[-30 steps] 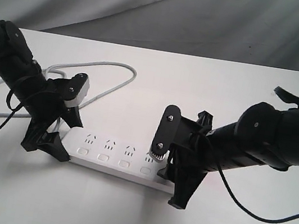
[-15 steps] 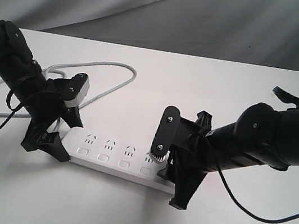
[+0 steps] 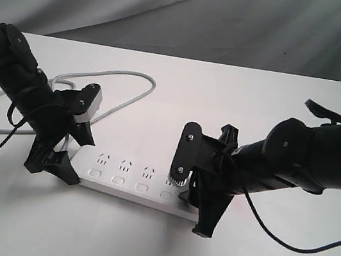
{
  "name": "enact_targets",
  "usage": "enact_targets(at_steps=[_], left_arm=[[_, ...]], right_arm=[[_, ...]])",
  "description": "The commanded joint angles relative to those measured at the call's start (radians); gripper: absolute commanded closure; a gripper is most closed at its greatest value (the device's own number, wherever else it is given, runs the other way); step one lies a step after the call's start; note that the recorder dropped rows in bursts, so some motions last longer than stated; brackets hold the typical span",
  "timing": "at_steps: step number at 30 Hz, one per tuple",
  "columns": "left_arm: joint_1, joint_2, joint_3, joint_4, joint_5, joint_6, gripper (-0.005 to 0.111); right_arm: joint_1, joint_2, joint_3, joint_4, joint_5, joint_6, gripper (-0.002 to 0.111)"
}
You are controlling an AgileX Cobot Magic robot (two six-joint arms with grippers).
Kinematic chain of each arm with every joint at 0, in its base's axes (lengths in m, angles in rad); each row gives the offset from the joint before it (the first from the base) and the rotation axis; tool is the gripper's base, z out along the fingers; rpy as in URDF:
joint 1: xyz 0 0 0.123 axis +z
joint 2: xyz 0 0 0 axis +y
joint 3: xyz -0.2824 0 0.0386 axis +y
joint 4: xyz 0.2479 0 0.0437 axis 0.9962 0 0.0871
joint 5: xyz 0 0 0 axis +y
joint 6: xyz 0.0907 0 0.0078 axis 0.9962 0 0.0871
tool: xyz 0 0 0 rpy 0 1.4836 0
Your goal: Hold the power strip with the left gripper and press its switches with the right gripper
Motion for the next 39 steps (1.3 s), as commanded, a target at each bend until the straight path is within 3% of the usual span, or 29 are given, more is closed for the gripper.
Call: enact_targets(at_steps=[1, 15, 18, 28, 39], left_arm=[[-0.006, -0.001, -0.003, 0.001, 0.016, -0.012, 0.054], [-0.006, -0.001, -0.003, 0.001, 0.016, -0.012, 0.054], [-0.006, -0.001, -0.003, 0.001, 0.016, -0.012, 0.054], [-0.006, -0.001, -0.003, 0.001, 0.016, -0.012, 0.054], [-0.006, -0.001, -0.003, 0.001, 0.016, -0.012, 0.054]], right_arm=[[-0.003, -0.037, 0.024, -0.011, 0.023, -0.022, 0.056], [-0.003, -0.363, 0.035, -0.005, 0.029, 0.030, 0.058], [-0.003, -0.432, 0.071, -0.005, 0.029, 0.030, 0.065], [-0.003, -0.714, 0.287, 0.049, 0.029, 0.030, 0.108], [-0.002, -0.896, 0.398, 0.096, 0.028, 0.032, 0.108]])
